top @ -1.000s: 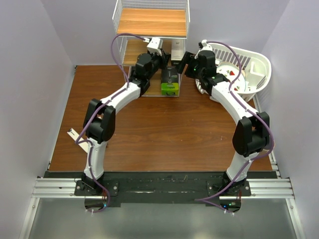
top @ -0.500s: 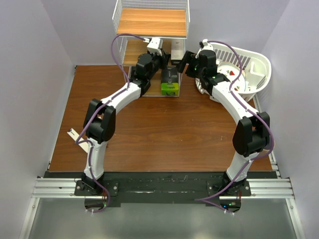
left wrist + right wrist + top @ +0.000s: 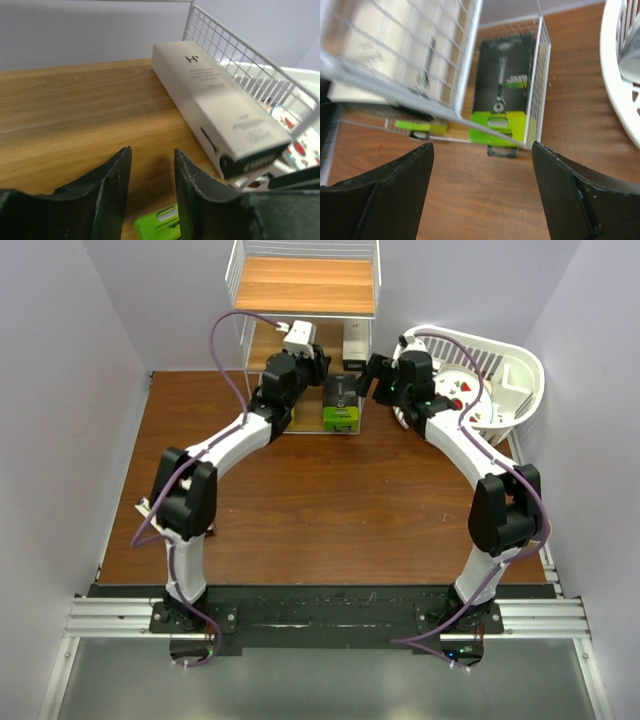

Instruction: Place and organize the shaving razors onto the shelf

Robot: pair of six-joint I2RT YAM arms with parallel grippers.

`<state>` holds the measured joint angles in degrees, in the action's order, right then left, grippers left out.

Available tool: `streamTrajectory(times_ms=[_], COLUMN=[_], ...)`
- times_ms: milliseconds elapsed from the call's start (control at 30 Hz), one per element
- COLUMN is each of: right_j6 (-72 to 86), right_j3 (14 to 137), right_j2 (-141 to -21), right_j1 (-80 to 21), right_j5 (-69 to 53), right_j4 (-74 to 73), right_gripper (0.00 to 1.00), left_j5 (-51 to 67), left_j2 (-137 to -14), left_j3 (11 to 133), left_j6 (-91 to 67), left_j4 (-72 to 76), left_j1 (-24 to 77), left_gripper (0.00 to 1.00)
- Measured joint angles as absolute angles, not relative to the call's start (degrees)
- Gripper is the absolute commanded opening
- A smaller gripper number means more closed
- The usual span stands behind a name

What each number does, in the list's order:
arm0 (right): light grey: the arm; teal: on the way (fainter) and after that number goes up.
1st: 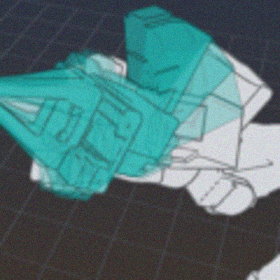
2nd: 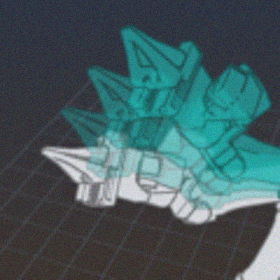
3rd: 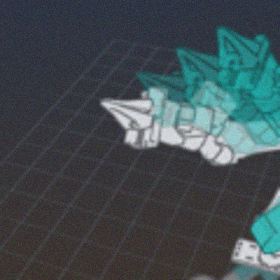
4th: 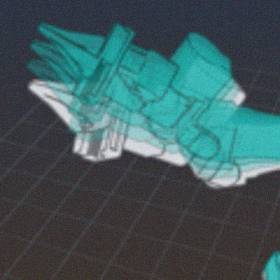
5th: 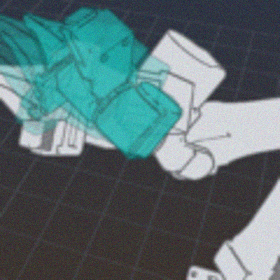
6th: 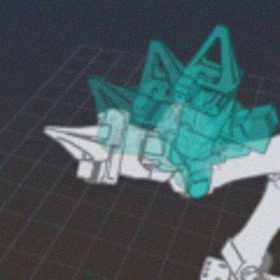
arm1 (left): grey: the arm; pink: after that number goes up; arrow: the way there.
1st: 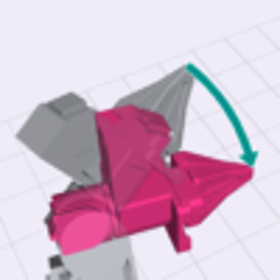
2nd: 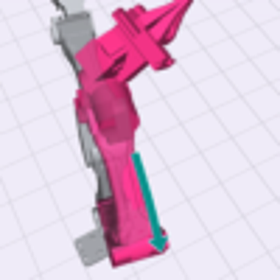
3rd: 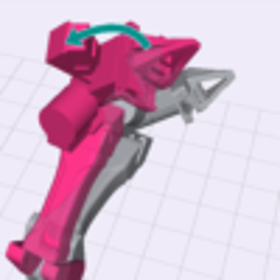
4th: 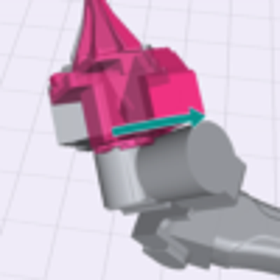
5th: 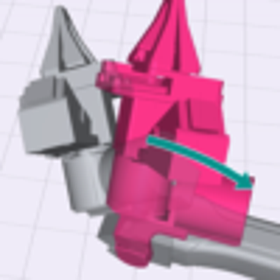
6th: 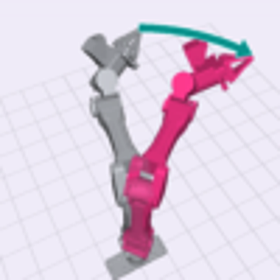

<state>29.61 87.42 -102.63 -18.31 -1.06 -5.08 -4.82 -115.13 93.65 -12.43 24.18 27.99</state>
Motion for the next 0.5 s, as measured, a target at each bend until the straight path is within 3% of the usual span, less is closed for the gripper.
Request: streamTrajectory(times_ms=[167, 267, 367, 500], right_j6=[26.96, 24.77, 23.24, 22.46], right_j3=[82.08, 77.91, 73.54, 66.89], right_j2=[-97.65, -92.12, -87.46, -84.40], right_j1=[-18.31, -18.31, -18.31, -18.31], right_j5=[-1.37, -2.02, -2.68, -4.32], right_j4=[-6.81, -6.85, -6.63, -6.02], right_gripper=[0.88, 0.90, 0.91, 0.93], left_j5=[-0.12, 3.31, 0.05, -2.09], left_j2=[-99.77, -87.70, -76.29, -69.17], left_j3=[76.47, 67.42, 62.61, 59.92], left_j6=[-6.33, -2.26, -2.02, -7.42], left_j4=[22.79, 17.10, 5.06, -9.85], left_j1=[27.79, 27.86, 27.59, 14.35], left_gripper=[0.54, 0.66, 0.69, 0.72])
